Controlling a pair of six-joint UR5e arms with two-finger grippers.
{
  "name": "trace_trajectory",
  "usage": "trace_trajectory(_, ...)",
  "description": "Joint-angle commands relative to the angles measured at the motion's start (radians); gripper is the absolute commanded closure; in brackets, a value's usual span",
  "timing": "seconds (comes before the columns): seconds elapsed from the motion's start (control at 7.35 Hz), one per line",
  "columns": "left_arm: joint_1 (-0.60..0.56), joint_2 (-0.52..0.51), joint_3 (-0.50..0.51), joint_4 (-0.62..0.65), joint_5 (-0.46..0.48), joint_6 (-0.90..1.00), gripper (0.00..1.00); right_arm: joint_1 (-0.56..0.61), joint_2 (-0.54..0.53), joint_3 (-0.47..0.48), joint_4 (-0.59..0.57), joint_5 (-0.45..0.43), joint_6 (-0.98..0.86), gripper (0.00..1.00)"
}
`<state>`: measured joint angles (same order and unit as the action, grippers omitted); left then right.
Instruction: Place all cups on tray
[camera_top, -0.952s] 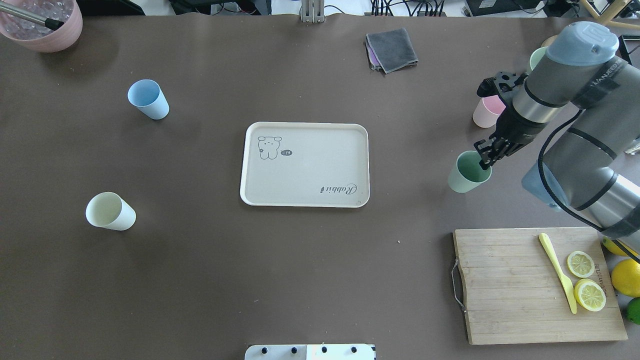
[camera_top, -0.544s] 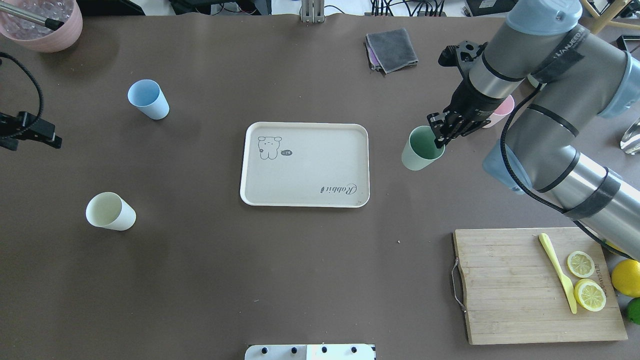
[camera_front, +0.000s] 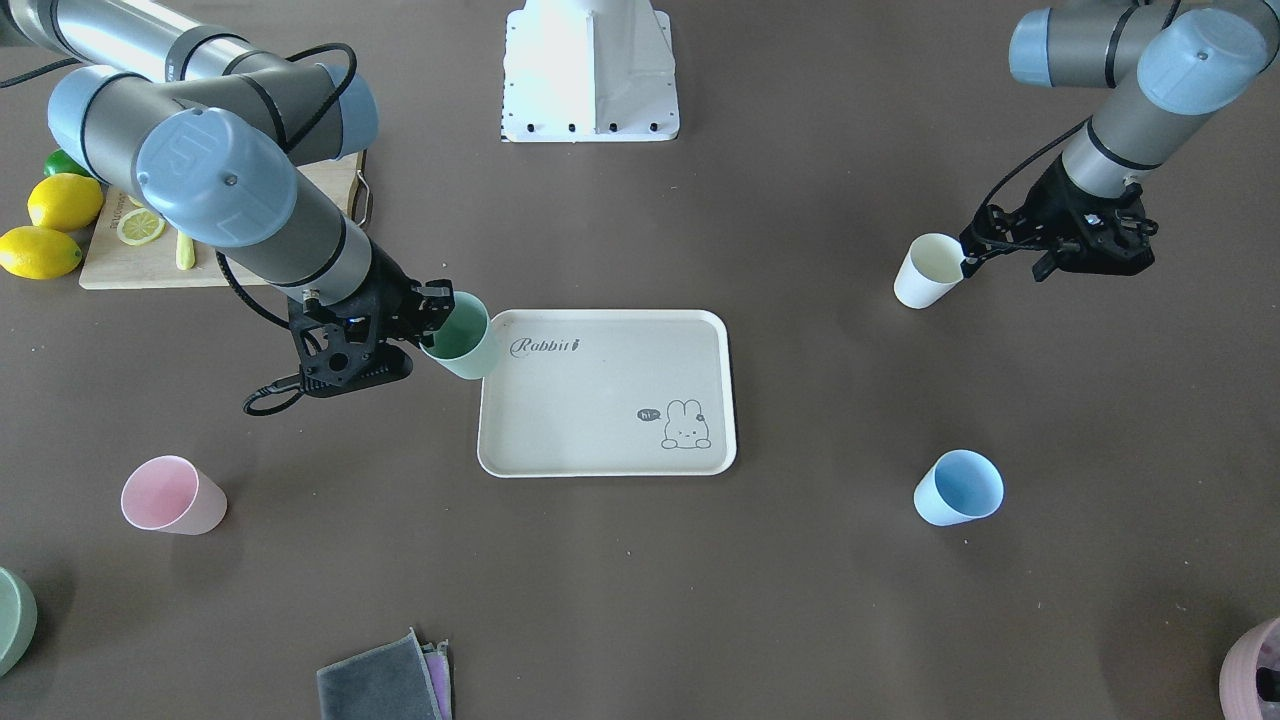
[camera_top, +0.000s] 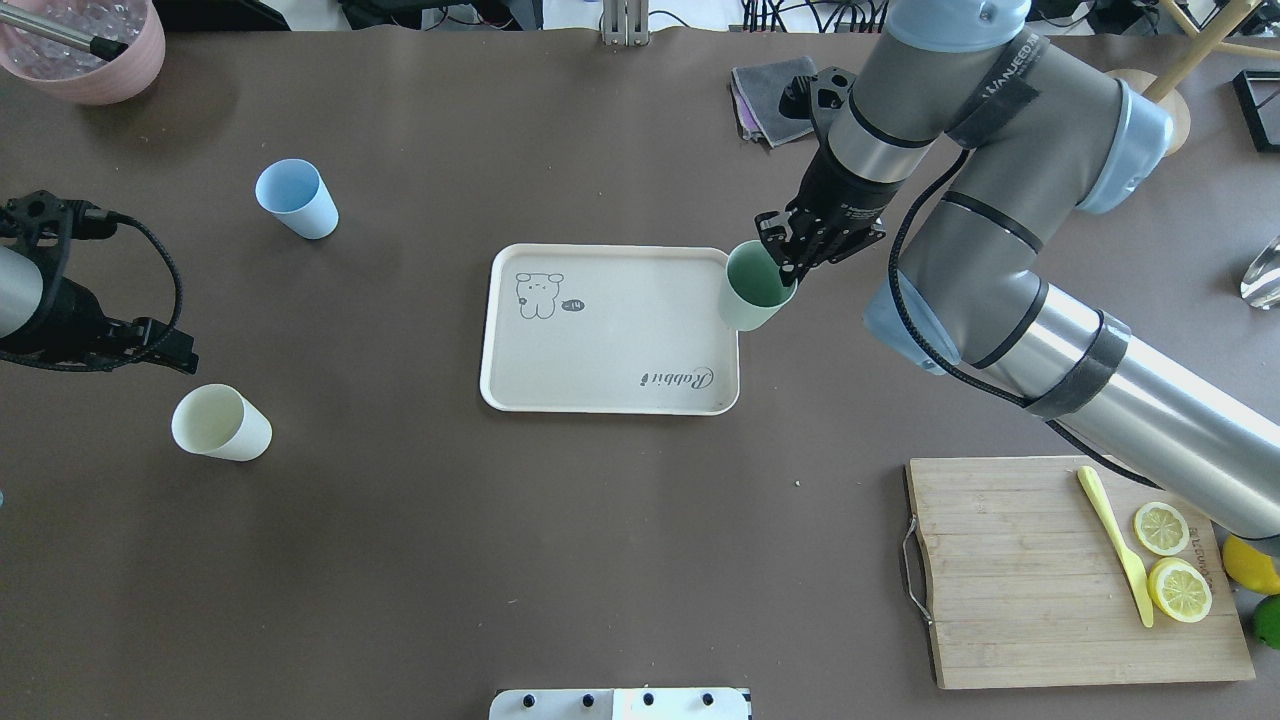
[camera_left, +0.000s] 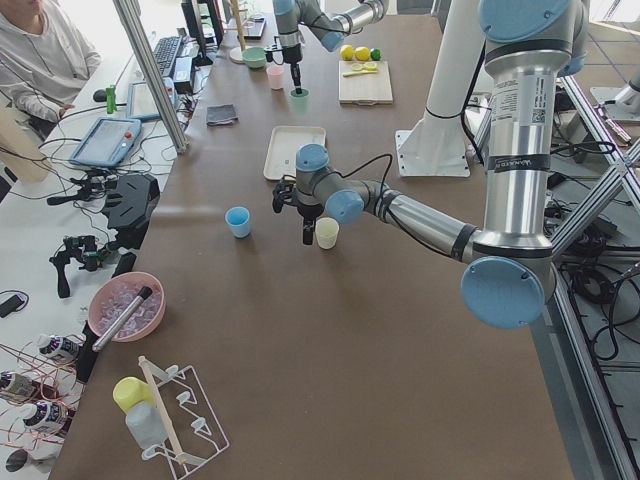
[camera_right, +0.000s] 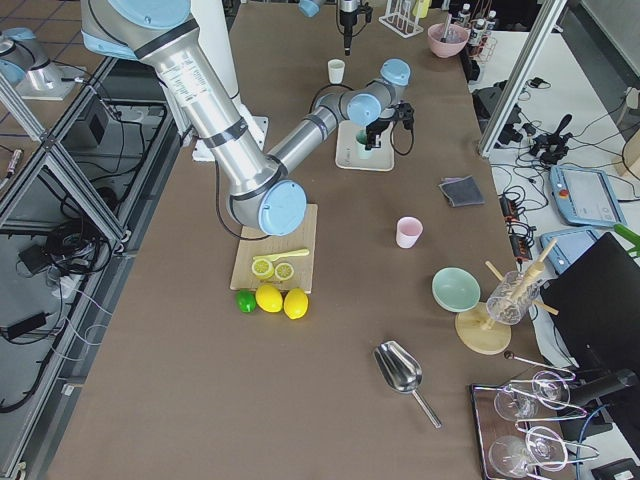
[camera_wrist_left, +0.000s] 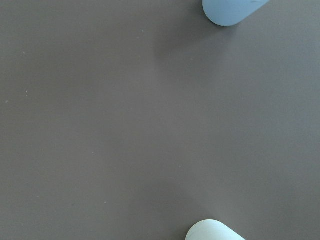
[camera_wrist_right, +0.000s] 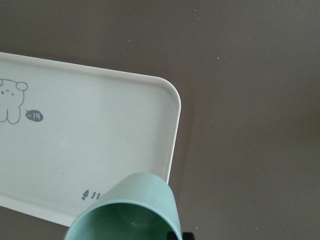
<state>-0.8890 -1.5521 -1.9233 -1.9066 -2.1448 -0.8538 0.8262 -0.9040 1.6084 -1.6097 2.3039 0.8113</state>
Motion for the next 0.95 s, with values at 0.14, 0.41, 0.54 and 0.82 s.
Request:
trace_trajectory(0.14, 0.059, 0.021, 0.01, -0.012, 0.005, -0.011, 0.11, -0.022, 0.059, -0.059, 0.001, -0.021, 0.017, 1.0)
trace_trajectory(0.41, 0.084, 0.023, 0.023, -0.014, 0.022, -0.017, 0.3, -0.032, 0.06, -0.176, 0.183, -0.026, 0.072, 1.0)
trace_trajectory(0.54, 0.088, 0.017, 0.02, -0.014, 0.02, -0.057, 0.67, -0.032, 0.06, -0.236, 0.288, -0.023, 0.116, 1.0)
trace_trajectory(0.82, 0.107, 0.009, 0.012, -0.022, 0.02, -0.096, 1.0, -0.05, 0.059, -0.24, 0.297, -0.018, 0.14, 1.0)
